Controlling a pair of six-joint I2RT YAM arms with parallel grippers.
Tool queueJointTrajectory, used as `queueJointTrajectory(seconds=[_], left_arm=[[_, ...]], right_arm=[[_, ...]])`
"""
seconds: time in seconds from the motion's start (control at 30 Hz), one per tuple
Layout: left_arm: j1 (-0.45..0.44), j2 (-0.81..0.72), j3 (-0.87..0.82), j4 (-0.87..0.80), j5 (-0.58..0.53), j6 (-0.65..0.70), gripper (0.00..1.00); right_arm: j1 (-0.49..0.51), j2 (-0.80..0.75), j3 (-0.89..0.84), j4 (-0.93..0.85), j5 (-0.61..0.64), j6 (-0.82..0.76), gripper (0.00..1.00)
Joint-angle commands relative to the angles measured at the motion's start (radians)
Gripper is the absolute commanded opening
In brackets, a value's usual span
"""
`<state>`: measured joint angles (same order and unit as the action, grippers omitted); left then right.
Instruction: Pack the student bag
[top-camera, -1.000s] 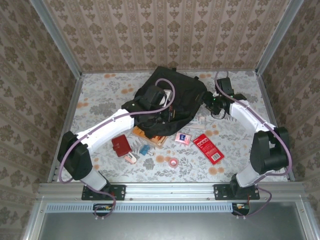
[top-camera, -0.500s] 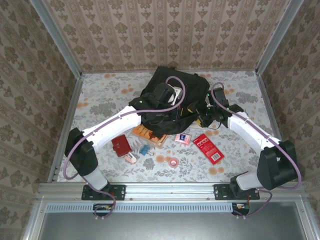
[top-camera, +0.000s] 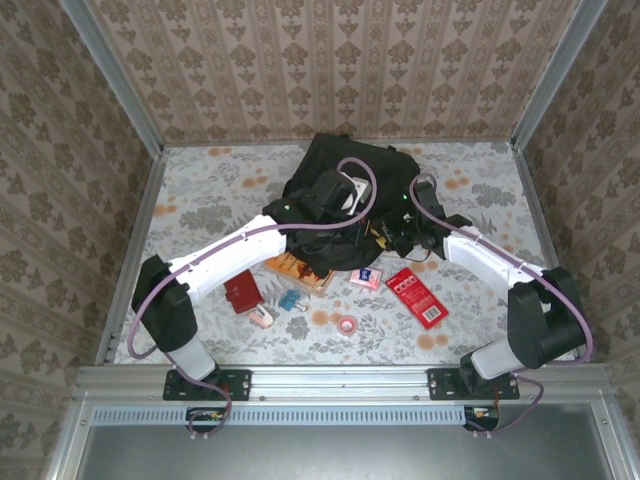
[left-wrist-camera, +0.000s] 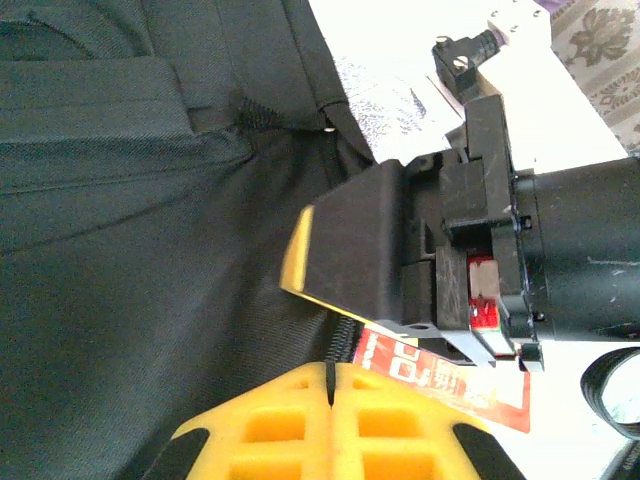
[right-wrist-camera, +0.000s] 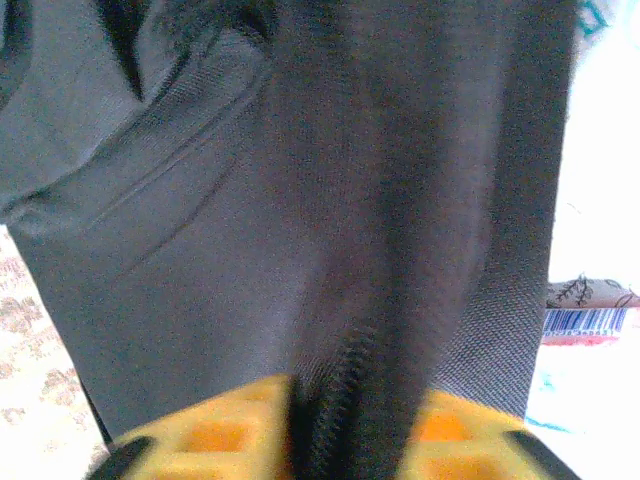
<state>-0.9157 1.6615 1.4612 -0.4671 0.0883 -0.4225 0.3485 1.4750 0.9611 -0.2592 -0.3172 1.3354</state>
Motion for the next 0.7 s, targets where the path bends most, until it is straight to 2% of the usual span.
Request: queueJointTrajectory(seconds=[0.0,0.03,0.07,0.33,0.67], left_arm=[[-0.001,-0.042,-0.017,0.030,-0.036,0.036,0.00],[0.005,-0.050,-0.026,0.028,-0.041,0.039,0.00],[0.012,-0.057,-0.035,0.029,-0.046,0.040,0.00],[0.084,-0.134,-0.124,0.045,-0.062,0.023,0.00],[0.157,-0.216,-0.221,0.056,-0.070,0.001,0.00]], right_arm=[[-0.007,0.008,-0.013,0.008,0.036,0.020,0.08],[-0.011,0.005,-0.010,-0.005,0.044,0.012,0.02],[-0.015,0.007,-0.008,-0.014,0.049,0.001,0.00],[-0.055,0.005,0.003,-0.089,0.083,-0.064,0.00],[-0.109,-0.001,-0.019,-0.103,0.087,-0.112,0.00]])
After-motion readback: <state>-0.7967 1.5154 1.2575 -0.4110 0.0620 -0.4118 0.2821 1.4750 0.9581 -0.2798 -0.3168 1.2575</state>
